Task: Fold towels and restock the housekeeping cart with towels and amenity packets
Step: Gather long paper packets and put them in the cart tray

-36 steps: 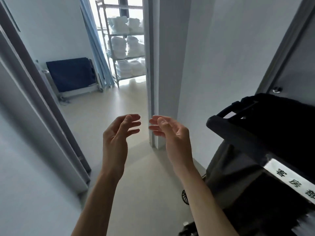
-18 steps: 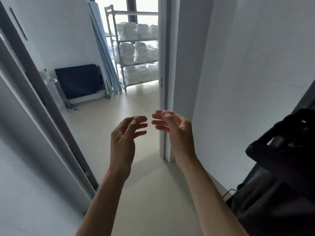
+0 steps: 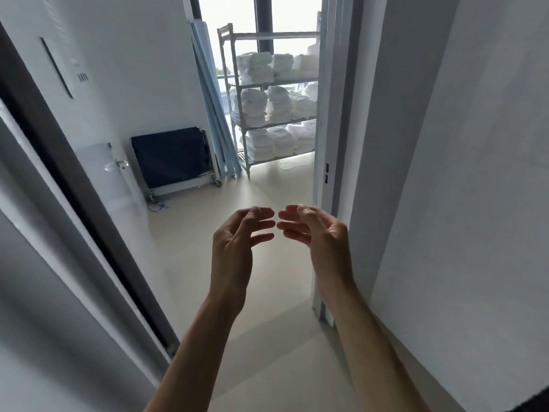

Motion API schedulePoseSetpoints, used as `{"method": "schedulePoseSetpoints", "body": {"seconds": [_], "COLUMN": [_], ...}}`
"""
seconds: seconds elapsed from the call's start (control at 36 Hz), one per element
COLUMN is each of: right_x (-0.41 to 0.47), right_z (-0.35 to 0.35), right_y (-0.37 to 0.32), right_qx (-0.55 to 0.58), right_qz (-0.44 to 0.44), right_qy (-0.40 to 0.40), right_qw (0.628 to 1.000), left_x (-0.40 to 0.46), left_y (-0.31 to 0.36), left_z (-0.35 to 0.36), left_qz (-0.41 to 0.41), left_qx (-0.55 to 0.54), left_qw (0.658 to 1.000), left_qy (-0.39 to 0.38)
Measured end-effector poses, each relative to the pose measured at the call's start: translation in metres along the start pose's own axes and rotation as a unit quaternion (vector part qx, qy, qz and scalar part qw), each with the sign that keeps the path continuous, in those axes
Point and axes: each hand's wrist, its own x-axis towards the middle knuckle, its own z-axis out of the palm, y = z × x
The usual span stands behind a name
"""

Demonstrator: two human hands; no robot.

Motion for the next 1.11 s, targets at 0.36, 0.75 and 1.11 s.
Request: {"method": "schedulePoseSetpoints", "body": {"seconds": [0.36,0.75,1.11], "right_x": [0.159,0.335,0.542], "right_z": [0.125,0.205,0.189], "right_y": [0.051,0.076,0.141], "right_qx": [-0.028,-0.068,-0.045], "right_qz": [-0.024,-0.051,-0.045], "right_qy": [-0.015,0.020,0.024], "right_qw": [0.999,0.996,0.998], "left_x": [0.191,0.396,0.581], "left_y": [-0.054,-0.091,-0.178], "left_z": [-0.070,-0.106,-0.047], "left_qz": [0.015,0.007,-0.020], "left_qx": [-0.030,-0.072,-0.054], "left_qw": [0.999,0.997,0.998], "left_qy": [0.017,-0.005,0.016]}}
